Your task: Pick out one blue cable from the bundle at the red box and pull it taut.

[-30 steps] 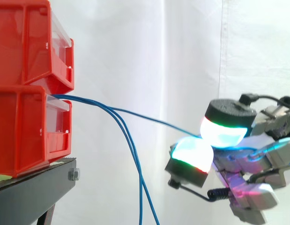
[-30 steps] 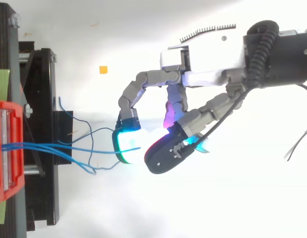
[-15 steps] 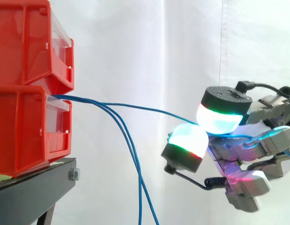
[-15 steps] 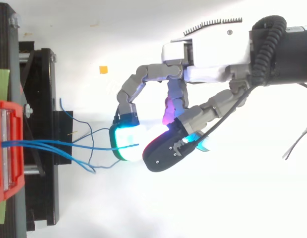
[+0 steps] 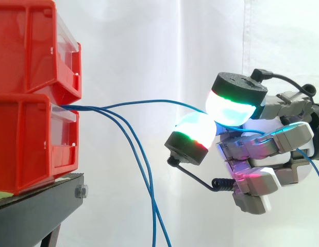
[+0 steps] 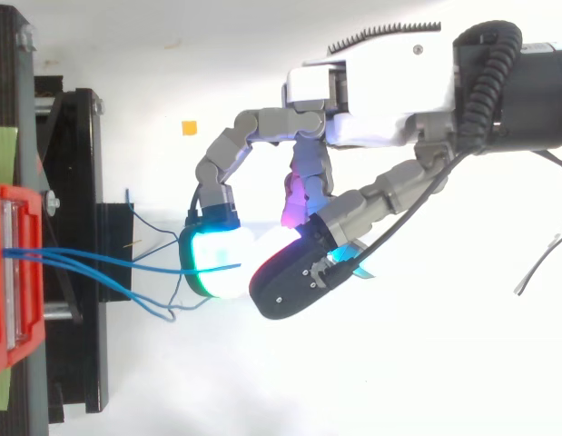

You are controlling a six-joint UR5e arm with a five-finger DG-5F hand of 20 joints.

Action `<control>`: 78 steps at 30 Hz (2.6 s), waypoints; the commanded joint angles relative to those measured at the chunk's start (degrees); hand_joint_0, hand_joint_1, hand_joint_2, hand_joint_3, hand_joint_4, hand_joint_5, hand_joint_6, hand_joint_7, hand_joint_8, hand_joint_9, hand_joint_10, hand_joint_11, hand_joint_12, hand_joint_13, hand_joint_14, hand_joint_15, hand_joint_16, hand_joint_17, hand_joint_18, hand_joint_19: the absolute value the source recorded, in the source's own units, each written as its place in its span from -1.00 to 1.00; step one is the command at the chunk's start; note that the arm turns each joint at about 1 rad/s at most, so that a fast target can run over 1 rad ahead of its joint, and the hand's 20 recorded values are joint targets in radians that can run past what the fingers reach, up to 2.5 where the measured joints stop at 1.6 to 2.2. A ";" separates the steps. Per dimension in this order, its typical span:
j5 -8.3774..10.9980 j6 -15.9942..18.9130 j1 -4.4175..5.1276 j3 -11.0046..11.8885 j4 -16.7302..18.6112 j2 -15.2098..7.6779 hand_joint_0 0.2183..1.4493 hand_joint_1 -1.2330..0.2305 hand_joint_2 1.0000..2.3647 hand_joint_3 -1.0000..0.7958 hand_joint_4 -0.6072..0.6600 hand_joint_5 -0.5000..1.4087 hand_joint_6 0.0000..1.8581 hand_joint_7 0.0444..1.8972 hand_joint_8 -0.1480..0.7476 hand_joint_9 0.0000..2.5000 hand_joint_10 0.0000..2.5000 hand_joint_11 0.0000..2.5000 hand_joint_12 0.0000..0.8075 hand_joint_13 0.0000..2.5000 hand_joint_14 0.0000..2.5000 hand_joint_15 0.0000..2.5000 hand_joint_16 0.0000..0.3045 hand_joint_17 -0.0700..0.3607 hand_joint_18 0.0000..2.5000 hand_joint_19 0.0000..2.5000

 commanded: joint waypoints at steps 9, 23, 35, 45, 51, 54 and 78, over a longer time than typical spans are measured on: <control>0.00 -0.01 0.07 0.00 0.05 0.00 -0.44 -0.53 -0.76 0.02 -0.36 -0.47 -0.04 -0.02 -0.01 0.36 -0.98 -0.36 -0.05 0.01 -0.99 -0.52 -0.60 -0.04 -0.14 -0.54; 0.00 0.08 -0.02 0.00 0.05 0.00 -0.42 -0.53 -0.82 0.03 -0.37 -0.48 -0.04 -0.03 -0.03 0.35 -0.97 -0.34 -0.06 0.02 -0.98 -0.50 -0.60 -0.04 -0.12 -0.52; 0.00 -0.01 0.07 0.00 0.05 0.00 -0.41 -0.53 -0.84 0.04 -0.36 -0.48 -0.04 -0.03 -0.03 0.37 -0.98 -0.35 -0.04 0.06 -0.98 -0.49 -0.59 -0.02 -0.08 -0.53; 0.00 0.08 -0.02 0.00 0.05 0.00 -0.43 -0.53 -0.78 0.02 -0.37 -0.48 -0.04 -0.04 -0.01 0.38 -0.98 -0.34 -0.02 0.07 -0.98 -0.49 -0.59 -0.03 -0.08 -0.54; 0.00 -0.01 -0.02 0.00 0.05 0.00 -0.43 -0.53 -0.78 0.02 -0.37 -0.48 -0.04 -0.03 0.01 0.38 -0.98 -0.33 -0.02 0.06 -0.98 -0.49 -0.59 -0.02 -0.09 -0.53; 0.00 -0.01 0.07 0.00 0.05 0.00 -0.42 -0.53 -0.80 0.02 -0.37 -0.48 -0.04 -0.05 -0.01 0.38 -0.98 -0.33 -0.03 0.06 -0.98 -0.49 -0.59 -0.03 -0.10 -0.53; 0.00 -0.01 -0.02 0.00 0.05 0.00 -0.41 -0.53 -0.85 0.04 -0.37 -0.48 -0.04 -0.04 -0.01 0.38 -0.98 -0.34 -0.04 0.06 -0.98 -0.49 -0.59 -0.02 -0.11 -0.53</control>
